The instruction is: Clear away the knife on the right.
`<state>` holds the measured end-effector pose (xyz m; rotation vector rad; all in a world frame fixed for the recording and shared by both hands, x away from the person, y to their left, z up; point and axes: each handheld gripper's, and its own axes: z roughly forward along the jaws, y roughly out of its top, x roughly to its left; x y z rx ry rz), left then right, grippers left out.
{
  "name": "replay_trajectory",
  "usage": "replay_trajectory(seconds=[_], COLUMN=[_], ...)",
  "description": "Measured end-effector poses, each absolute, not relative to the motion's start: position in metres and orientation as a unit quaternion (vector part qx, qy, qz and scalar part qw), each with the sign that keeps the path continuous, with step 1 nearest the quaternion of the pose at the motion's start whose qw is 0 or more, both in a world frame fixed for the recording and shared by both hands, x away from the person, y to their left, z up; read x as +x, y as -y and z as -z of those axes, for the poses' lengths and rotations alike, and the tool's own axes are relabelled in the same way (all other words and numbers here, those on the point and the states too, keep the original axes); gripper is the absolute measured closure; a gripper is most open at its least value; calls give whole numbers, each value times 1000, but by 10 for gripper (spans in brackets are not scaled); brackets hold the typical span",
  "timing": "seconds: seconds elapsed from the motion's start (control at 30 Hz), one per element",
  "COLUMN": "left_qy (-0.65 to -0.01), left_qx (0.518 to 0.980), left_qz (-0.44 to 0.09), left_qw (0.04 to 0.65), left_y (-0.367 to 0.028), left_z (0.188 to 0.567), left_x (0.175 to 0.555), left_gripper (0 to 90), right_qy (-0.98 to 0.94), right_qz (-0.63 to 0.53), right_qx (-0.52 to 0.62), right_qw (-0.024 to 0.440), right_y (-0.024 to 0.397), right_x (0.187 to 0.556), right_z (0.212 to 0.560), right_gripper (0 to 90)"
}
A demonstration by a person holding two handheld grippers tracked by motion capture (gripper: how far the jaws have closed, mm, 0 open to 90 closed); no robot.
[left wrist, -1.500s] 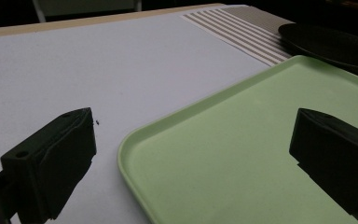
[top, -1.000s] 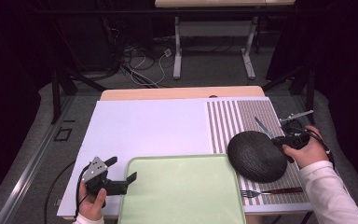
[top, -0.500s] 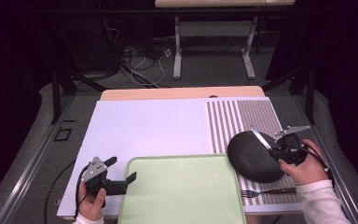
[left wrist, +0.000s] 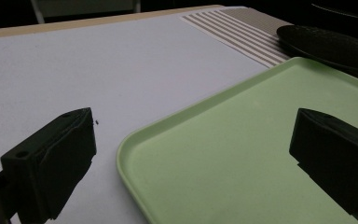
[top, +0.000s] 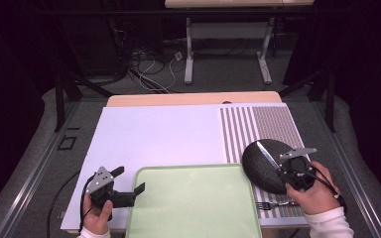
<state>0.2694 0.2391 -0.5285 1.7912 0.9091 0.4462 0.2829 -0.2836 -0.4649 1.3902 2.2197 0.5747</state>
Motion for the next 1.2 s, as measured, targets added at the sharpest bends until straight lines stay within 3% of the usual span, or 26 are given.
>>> replay_trajectory(seconds=[0.4, 1.2], left_qy=[-374, -371], left_qx=[747, 744], left_qz=[-188, -192], left_qw=[517, 521], left_y=[-239, -240], left_z=[527, 526], left_x=[269, 268], left_gripper=[6, 6], right_qy=[-822, -855], right_qz=[-223, -262], right_qx=[480, 432], right_qw=[209, 121], right_y=[245, 195], right_x=[259, 240], right_z=[478, 510], right_gripper=[769, 768])
